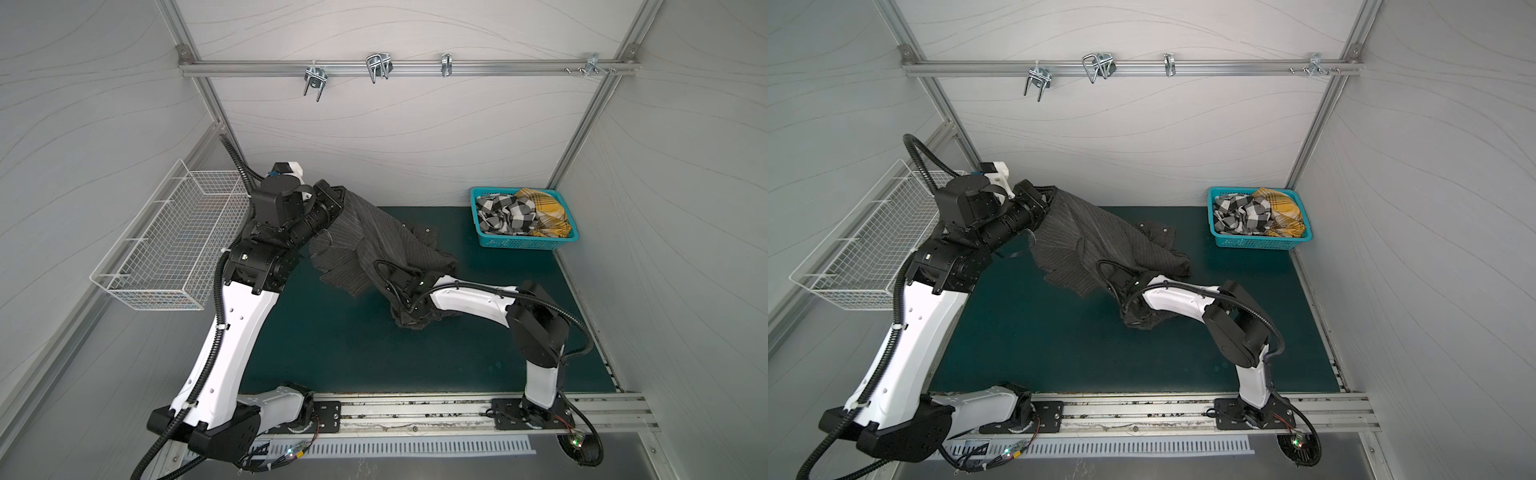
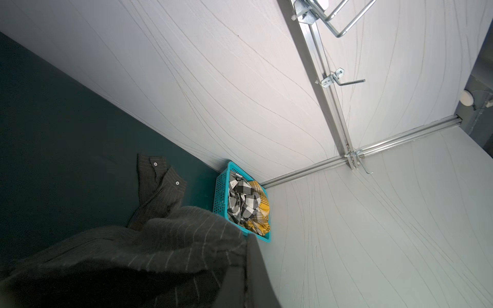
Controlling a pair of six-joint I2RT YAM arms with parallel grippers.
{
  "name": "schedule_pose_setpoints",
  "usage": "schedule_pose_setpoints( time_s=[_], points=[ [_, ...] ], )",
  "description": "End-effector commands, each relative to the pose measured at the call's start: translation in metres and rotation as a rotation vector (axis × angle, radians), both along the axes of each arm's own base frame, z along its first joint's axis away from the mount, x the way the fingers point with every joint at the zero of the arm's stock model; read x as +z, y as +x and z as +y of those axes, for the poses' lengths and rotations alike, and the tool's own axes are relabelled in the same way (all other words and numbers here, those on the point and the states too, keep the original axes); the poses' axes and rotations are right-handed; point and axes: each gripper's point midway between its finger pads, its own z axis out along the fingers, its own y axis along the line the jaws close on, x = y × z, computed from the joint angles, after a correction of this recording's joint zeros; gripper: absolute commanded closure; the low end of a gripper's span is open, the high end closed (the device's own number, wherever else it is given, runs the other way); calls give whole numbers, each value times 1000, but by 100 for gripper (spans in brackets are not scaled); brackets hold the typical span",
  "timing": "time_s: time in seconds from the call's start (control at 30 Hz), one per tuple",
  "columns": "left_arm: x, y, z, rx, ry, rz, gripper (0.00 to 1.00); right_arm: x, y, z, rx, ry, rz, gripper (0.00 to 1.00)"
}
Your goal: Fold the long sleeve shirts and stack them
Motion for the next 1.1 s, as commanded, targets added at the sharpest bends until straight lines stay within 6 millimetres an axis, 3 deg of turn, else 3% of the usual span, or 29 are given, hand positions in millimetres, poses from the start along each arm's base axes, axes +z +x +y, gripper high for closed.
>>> schedule_pose_setpoints(
  time_s=[0.0, 0.1, 0.2, 0.27, 0.33, 0.37, 0.43, 0.5, 0.53, 0.63, 0.7, 0.77, 0.8, 0.87, 0.97, 1.07],
  points=[
    [31, -3, 21, 91, 68, -85, 100, 63, 40, -73, -108, -81, -175, 100],
    [52, -10, 30, 120, 90, -128, 100, 144, 76, -146, -246, -56, -343, 100],
    [89, -29, 44, 169, 92, -236, 100, 239, 91, -205, -325, -9, -567, 100],
    [102, -42, 57, 221, 107, -276, 100, 300, 91, -225, -302, 20, -724, 95],
    [99, -47, 64, 244, 115, -274, 100, 334, 88, -227, -253, 37, -808, 93],
    [93, -48, 62, 233, 108, -260, 100, 341, 86, -225, -229, 46, -819, 89],
    [56, -40, 52, 184, 99, -174, 100, 328, 85, -217, -187, 61, -764, 70],
    [12, -36, 40, 126, 69, -81, 100, 290, 80, -210, -171, 54, -645, 43],
    [-9, -36, 35, 105, 48, -40, 100, 269, 75, -212, -186, 29, -590, 36],
    [-83, -41, 21, 41, -10, 96, 100, 192, 40, -211, -213, 24, -379, 27],
    [-137, -50, 16, 13, -31, 208, 100, 144, 2, -197, -170, 48, -259, 24],
    [-174, -59, 15, 6, -38, 278, 100, 108, -35, -190, -128, 33, -178, 22],
    [-189, -64, 16, 9, -42, 303, 100, 95, -53, -191, -146, 9, -145, 19],
    [-203, -70, 19, 14, -32, 320, 100, 92, -73, -179, -89, 15, -128, 10],
    [-210, -73, 24, 27, 4, 330, 100, 79, -86, -184, -139, -48, -24, 9],
    [-214, -71, 33, 78, 43, 357, 100, 49, -83, -197, -215, -97, 85, 8]
  ],
)
